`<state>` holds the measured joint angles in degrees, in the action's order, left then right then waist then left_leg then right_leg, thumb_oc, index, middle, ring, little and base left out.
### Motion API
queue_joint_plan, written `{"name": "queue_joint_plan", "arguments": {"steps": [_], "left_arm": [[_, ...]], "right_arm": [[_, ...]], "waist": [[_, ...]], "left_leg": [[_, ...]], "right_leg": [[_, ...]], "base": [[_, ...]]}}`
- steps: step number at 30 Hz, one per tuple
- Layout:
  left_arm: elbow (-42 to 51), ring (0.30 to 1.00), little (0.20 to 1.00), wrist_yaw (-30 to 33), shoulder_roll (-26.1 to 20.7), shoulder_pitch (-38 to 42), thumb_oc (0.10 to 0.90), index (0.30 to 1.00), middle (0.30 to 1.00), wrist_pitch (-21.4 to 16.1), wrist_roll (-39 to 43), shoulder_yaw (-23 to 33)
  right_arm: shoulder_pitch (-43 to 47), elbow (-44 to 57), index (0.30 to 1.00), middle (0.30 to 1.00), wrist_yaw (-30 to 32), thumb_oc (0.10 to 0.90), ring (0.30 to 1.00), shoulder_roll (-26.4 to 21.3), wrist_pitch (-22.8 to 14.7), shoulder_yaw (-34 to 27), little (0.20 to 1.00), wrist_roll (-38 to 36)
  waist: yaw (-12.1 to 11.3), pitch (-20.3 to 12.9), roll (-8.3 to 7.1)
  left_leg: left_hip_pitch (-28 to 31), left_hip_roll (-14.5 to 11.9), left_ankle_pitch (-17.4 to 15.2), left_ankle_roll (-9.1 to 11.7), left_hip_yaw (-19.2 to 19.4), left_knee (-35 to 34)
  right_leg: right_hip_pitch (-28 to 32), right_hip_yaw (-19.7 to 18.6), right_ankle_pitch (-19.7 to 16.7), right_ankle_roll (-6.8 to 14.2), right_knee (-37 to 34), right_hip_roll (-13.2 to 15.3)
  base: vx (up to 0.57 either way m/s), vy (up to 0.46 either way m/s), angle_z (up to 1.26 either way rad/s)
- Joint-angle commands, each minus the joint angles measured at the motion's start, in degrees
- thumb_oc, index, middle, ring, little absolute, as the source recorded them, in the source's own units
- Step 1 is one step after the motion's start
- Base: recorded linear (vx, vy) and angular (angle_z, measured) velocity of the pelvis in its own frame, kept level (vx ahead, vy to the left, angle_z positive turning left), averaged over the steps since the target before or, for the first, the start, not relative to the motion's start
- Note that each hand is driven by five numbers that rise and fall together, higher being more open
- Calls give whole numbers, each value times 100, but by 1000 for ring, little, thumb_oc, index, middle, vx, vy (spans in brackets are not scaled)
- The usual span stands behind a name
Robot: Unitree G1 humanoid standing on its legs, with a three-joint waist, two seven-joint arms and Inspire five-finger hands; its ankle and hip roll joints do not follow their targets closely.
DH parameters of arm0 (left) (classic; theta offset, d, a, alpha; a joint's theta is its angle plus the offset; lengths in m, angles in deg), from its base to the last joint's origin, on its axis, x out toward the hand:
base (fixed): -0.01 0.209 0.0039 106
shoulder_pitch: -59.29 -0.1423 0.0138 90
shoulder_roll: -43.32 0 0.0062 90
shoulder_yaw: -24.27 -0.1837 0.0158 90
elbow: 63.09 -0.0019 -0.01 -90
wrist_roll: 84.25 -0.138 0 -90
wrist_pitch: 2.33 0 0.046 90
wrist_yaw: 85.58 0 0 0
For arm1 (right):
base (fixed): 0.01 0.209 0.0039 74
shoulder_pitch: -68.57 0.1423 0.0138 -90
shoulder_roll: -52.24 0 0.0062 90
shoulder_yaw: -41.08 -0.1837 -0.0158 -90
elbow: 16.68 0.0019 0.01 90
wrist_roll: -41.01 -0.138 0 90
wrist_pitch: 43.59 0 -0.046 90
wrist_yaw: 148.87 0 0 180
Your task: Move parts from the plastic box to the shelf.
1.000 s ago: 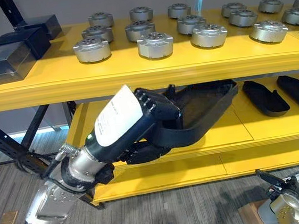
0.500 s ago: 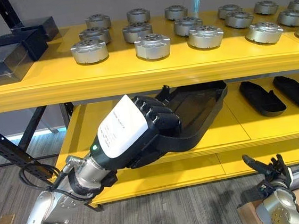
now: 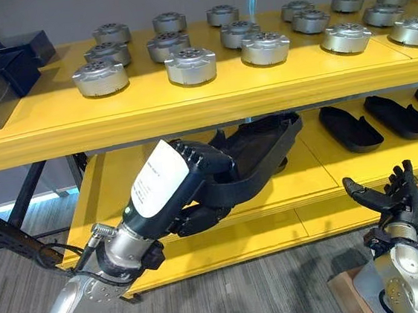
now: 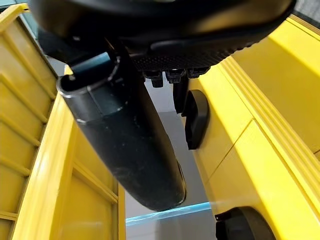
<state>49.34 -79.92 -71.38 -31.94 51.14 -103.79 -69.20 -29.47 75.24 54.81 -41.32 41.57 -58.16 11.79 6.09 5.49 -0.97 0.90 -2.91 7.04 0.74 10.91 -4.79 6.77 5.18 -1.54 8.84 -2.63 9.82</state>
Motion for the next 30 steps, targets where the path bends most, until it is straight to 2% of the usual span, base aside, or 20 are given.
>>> {"name": "queue_joint_plan", "arguments": {"steps": [1, 8, 15, 19, 20, 21, 24, 30], "left_arm": [[298, 300, 300, 295, 310, 597, 400, 300, 300, 19, 770, 43], [200, 300, 300, 605, 302, 815, 400, 300, 300, 60, 244, -237], [175, 300, 300, 625, 289, 1249, 400, 300, 300, 13, -54, -434], [136, 300, 300, 1048, 286, 1500, 400, 300, 300, 72, -535, -547], [123, 300, 300, 1359, 297, 1596, 400, 300, 300, 192, -843, -552], [77, 300, 300, 1824, 313, 1739, 400, 300, 300, 349, -1240, -488], [33, 300, 300, 2087, 323, 1804, 400, 300, 300, 546, -1512, -462], [-130, 300, 300, 3093, 278, 2021, 400, 300, 300, 800, -2134, -252]], "right_arm": [[786, 755, 1000, 1000, -172, 900, 1000, -491, -684, -181, 1000, 212], [1012, 946, 1000, 1000, -338, 900, 1000, -603, -767, -67, 1000, 48], [1204, 932, 1000, 1000, -213, 900, 1000, -681, -947, -33, 1000, 51], [1360, 836, 1000, 1000, -79, 900, 1000, -758, -1138, 27, 1000, 232], [1409, 841, 1000, 1000, 23, 900, 1000, -795, -1186, 4, 1000, 329], [1473, 890, 1000, 1000, 236, 900, 1000, -841, -1398, -40, 1000, 598], [1532, 965, 1000, 1000, 186, 900, 1000, -860, -1562, -50, 1000, 602], [1765, 1142, 1000, 1000, 392, 900, 1000, -948, -1632, -33, 1000, 896]], "waist": [[-13, 118, -30], [-97, 365, -117], [-267, 742, -239], [-319, 968, -247], [-323, 1070, -241], [-339, 1278, -223], [-336, 1455, -193], [-359, 1694, -163]], "left_leg": [[675, 77, -1262, -215, 4, 357], [283, 34, -1338, -258, 16, 736], [-493, -18, -1435, -282, -82, 1460], [-812, 1, -1497, -301, -108, 1806], [-946, -9, -1542, -300, -123, 1996], [-1258, 19, -1638, -332, -151, 2400], [-1541, 35, -1769, -342, -166, 2769], [-2120, 13, -1871, -317, -186, 3293]], "right_leg": [[-350, 12, 247, -100, 716, -295], [-673, 47, 328, -169, 1012, -325], [-1101, 188, 416, -298, 1364, -385], [-1283, 259, 494, -386, 1590, -396], [-1373, 268, 552, -429, 1744, -395], [-1626, 290, 681, -528, 2127, -392], [-1907, 300, 851, -595, 2535, -390], [-2471, 321, 1134, -762, 3171, -388]], "base": [[0, 0, 0], [-70, -60, 0], [-112, -88, 5], [-102, -31, 16], [-179, -14, 6], [-179, -9, 12], [-115, 3, 13], [-107, -1, 5]]}}
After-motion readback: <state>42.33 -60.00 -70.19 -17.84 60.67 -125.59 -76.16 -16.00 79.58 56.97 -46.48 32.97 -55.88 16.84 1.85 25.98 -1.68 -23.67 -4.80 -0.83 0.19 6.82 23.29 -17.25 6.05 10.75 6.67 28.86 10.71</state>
